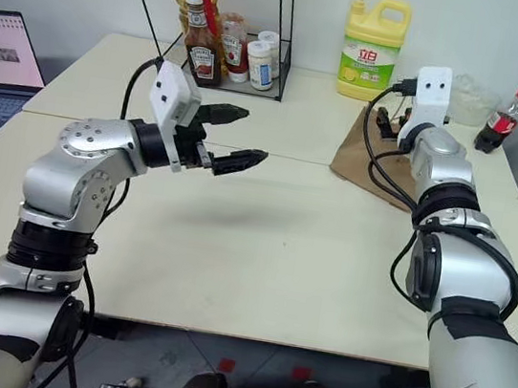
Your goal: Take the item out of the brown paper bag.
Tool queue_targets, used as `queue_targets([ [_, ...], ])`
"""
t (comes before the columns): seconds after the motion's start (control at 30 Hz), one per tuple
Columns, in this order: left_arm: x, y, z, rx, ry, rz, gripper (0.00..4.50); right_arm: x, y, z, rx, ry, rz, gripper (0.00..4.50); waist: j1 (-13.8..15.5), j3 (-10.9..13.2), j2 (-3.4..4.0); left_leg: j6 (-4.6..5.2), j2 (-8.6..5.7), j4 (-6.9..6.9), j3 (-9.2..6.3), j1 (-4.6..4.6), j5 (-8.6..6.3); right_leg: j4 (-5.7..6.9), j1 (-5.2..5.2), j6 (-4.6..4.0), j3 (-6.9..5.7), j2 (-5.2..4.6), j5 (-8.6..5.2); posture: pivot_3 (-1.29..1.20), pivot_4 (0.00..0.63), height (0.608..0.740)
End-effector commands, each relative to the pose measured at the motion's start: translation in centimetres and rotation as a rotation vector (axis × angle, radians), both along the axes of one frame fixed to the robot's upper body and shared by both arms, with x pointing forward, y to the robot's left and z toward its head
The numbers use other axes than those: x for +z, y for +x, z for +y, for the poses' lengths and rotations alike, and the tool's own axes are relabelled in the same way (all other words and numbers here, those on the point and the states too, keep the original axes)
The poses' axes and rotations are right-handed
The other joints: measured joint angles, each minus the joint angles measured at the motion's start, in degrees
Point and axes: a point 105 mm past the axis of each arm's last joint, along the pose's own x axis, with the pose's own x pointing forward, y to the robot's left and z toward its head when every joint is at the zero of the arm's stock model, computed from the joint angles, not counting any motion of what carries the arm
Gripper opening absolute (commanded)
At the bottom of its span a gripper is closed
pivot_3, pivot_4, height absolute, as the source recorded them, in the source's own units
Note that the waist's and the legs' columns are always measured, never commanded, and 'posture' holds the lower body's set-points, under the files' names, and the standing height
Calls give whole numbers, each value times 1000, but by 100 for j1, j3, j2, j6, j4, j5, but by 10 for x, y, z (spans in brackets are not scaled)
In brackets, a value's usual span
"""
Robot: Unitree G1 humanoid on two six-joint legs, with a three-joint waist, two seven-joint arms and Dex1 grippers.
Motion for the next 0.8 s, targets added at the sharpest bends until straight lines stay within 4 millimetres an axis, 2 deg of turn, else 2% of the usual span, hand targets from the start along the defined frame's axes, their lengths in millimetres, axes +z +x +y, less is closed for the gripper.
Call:
queue_targets([
  [0.03,13,-6,4,10,-14,-47,4478,39,-4,4,45,10,-109,4500,-1,0,0,0,0,0,0,0,0,0,0,0,-1,0,0,0,150,740],
  [0.17,13,-5,6,23,-22,-48,4478,38,-6,-2,62,1,-101,4500,2,0,0,0,0,1,0,0,0,0,0,0,-1,0,0,0,150,740],
  [0.33,13,-3,8,30,-19,-46,4478,25,-9,-21,64,-24,-61,4500,10,0,0,0,0,1,0,-1,0,0,1,0,-1,0,0,0,150,740],
  [0.53,13,-1,7,30,-17,-47,4478,22,-16,-42,39,-35,-63,4500,9,0,1,0,0,3,0,-1,0,1,1,0,0,0,0,0,150,740],
  [0.8,14,3,1,6,-13,-52,4478,11,-14,-37,48,-13,-23,4500,2,2,3,0,0,4,1,0,0,2,1,0,0,0,0,0,150,740],
])
